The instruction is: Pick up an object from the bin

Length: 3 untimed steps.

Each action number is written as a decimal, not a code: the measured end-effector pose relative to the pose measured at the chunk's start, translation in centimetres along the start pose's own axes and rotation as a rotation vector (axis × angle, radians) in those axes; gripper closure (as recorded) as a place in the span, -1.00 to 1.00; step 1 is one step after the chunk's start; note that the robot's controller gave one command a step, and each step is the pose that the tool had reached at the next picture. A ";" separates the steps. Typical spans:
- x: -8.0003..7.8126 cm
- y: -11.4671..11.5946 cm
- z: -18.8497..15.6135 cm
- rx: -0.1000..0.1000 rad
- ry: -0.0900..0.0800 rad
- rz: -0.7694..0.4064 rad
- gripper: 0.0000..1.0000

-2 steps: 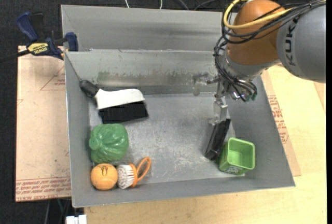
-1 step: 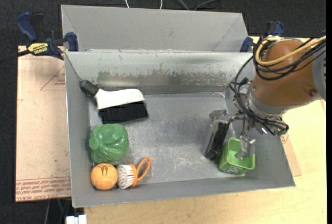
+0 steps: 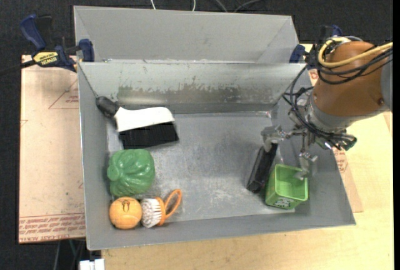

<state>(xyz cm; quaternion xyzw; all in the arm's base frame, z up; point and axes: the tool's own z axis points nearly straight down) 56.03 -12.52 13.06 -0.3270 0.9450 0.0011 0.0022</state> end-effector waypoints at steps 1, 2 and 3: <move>0.1 0.9 4.1 -0.001 -0.008 -0.409 -1.00; -3.7 2.6 5.2 0.007 -0.012 -0.400 1.00; -3.8 2.6 5.2 0.007 -0.012 -0.400 1.00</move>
Offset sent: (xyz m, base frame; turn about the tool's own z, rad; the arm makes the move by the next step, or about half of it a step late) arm 0.0079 0.0392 -0.0606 -0.4059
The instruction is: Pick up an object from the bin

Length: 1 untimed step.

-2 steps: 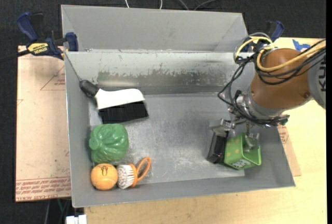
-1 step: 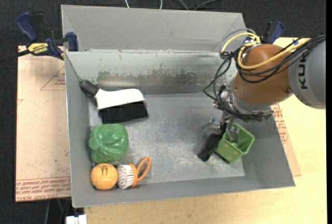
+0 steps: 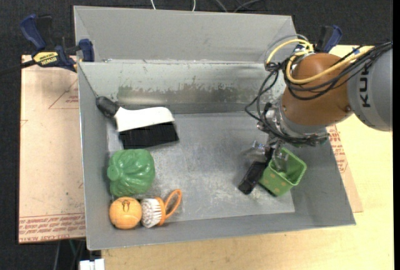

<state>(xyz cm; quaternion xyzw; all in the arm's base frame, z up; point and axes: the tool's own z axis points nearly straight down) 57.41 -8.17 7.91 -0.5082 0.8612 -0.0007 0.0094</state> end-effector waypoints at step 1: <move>-0.2 0.1 -1.0 -0.002 -0.004 0.001 1.00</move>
Offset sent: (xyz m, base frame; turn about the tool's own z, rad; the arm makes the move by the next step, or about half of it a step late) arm 0.0000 0.0018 0.0185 0.0011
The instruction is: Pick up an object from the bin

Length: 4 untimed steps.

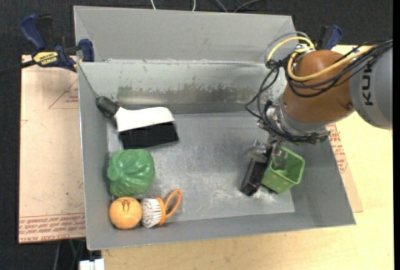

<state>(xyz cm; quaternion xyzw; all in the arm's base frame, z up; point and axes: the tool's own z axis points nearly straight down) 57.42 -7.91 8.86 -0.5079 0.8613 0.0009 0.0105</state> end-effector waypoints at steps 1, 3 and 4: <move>-0.1 -0.1 -0.9 0.001 -0.001 0.001 1.00; -0.2 0.0 -6.2 0.000 -0.002 0.004 1.00; -0.3 0.0 -8.6 -0.001 -0.003 0.006 1.00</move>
Offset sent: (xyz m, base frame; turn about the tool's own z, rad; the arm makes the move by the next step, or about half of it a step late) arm 0.0005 0.0001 0.0619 0.0006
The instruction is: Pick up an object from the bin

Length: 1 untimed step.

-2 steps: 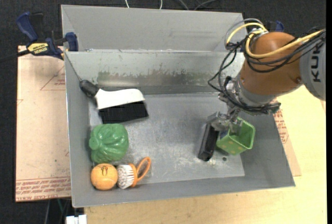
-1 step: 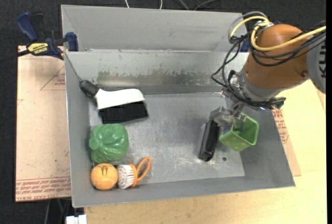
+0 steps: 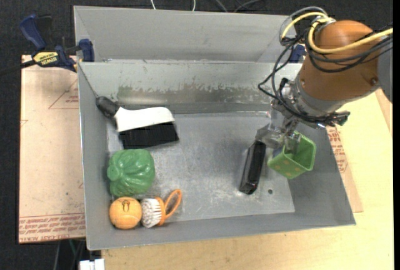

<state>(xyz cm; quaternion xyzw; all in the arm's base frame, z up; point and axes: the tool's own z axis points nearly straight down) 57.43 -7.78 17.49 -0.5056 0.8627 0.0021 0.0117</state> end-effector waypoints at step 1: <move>-0.1 -0.1 -2.2 0.003 -0.001 0.000 1.00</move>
Offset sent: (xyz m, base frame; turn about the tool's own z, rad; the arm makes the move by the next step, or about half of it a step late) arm 0.0005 -0.0002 0.0195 0.0001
